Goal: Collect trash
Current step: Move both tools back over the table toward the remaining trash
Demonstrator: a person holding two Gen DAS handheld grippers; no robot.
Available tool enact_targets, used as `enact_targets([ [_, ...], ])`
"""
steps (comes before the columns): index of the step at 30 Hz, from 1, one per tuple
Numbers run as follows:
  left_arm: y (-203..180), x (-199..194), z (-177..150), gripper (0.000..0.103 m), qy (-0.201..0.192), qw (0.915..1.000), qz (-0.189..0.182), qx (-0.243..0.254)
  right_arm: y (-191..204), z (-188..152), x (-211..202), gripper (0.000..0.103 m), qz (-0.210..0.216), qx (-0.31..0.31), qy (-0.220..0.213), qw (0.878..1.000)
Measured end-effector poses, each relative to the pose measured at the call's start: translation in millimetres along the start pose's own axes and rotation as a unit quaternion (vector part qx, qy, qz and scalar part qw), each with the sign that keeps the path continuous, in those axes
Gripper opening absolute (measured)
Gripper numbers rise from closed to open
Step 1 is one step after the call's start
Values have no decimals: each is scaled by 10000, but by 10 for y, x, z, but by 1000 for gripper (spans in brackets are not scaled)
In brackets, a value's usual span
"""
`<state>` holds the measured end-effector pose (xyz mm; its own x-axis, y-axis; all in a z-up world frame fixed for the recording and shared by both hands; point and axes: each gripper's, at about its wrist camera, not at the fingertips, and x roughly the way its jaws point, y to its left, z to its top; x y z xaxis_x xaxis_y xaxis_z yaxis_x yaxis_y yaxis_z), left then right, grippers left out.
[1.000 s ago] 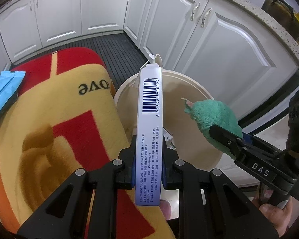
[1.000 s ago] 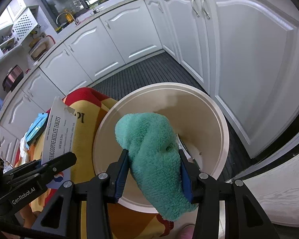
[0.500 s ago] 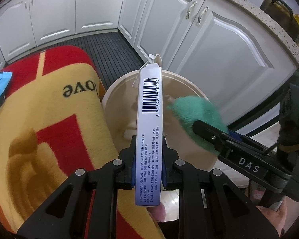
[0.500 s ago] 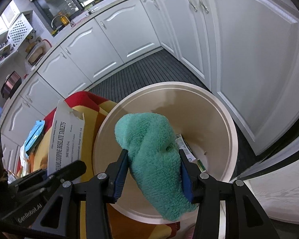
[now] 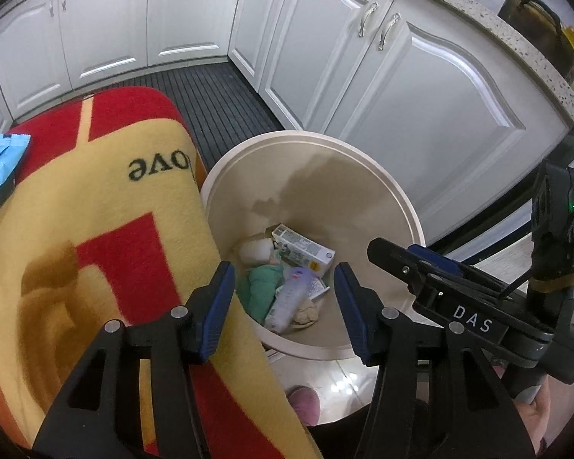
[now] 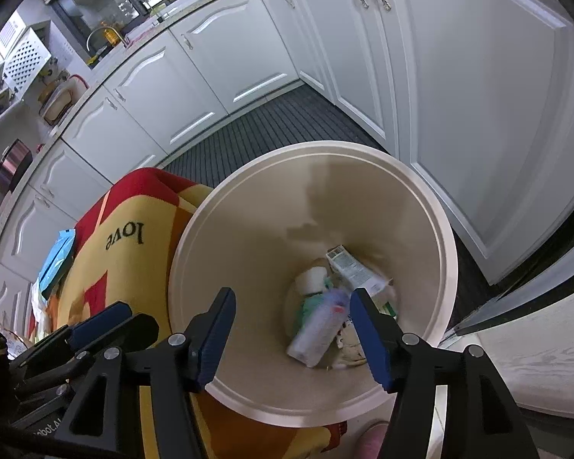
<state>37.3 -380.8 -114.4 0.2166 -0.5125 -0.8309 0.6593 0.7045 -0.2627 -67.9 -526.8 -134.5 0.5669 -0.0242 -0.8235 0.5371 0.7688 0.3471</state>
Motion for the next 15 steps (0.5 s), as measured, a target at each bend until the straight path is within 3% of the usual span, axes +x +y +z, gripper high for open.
enact_targets([
  [5,0,-77,-16,52,-63,9999,88,-17,18,-32,-25,65,7,-31,1,10000],
  [15,148,-534,-215,52,-414,9971,625,-115,132,-81,-153,67,74,-141,-73,9998],
])
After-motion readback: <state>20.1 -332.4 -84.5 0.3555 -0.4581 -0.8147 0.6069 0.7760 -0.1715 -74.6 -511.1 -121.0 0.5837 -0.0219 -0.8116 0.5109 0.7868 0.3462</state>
